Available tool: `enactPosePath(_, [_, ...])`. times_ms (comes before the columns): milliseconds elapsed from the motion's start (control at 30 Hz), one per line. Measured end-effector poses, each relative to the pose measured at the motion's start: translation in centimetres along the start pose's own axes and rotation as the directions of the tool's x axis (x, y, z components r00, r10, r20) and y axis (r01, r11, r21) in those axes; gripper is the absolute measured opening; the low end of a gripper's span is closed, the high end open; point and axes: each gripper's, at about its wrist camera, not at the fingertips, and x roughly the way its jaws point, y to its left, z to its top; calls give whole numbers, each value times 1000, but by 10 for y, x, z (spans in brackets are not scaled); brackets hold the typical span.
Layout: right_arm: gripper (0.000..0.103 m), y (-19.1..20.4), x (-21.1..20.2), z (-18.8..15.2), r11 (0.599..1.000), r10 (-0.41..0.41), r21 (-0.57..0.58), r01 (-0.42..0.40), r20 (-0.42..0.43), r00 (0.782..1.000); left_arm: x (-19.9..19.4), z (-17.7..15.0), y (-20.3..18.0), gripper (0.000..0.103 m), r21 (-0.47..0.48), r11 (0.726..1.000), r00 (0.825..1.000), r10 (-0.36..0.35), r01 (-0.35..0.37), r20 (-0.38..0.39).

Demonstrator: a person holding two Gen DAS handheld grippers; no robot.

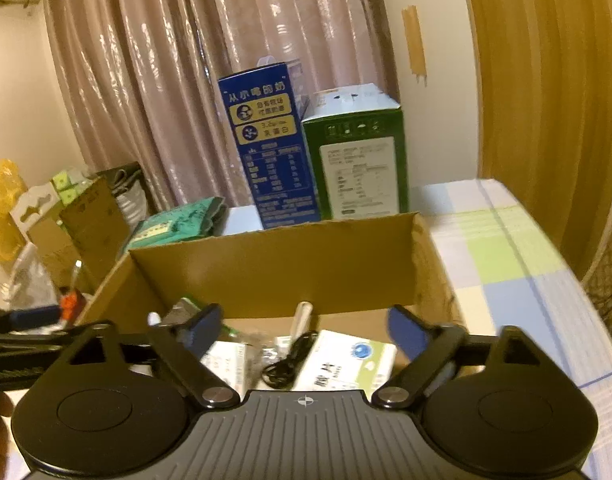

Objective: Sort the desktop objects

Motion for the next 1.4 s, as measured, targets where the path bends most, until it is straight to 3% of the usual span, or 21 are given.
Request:
enactPosePath(100, [101, 0, -7, -4, 999, -17, -30, 17, 12, 1000, -7, -4, 0, 102, 22, 1000, 1000, 13, -13, 7])
enactPosePath(433, [101, 3, -37, -28, 997, -44, -68, 44, -2, 999, -37, -25, -1, 102, 27, 999, 999, 44, -44, -10])
enactPosePath(667, [101, 5, -67, -42, 997, -54, -61, 55, 13, 998, -80, -41, -12, 102, -3, 999, 999, 33, -33, 7])
enactPosePath(1400, [101, 14, -205, -73, 995, -87, -44, 87, -2, 996, -219, -87, -46, 102, -94, 995, 997, 39, -45, -63])
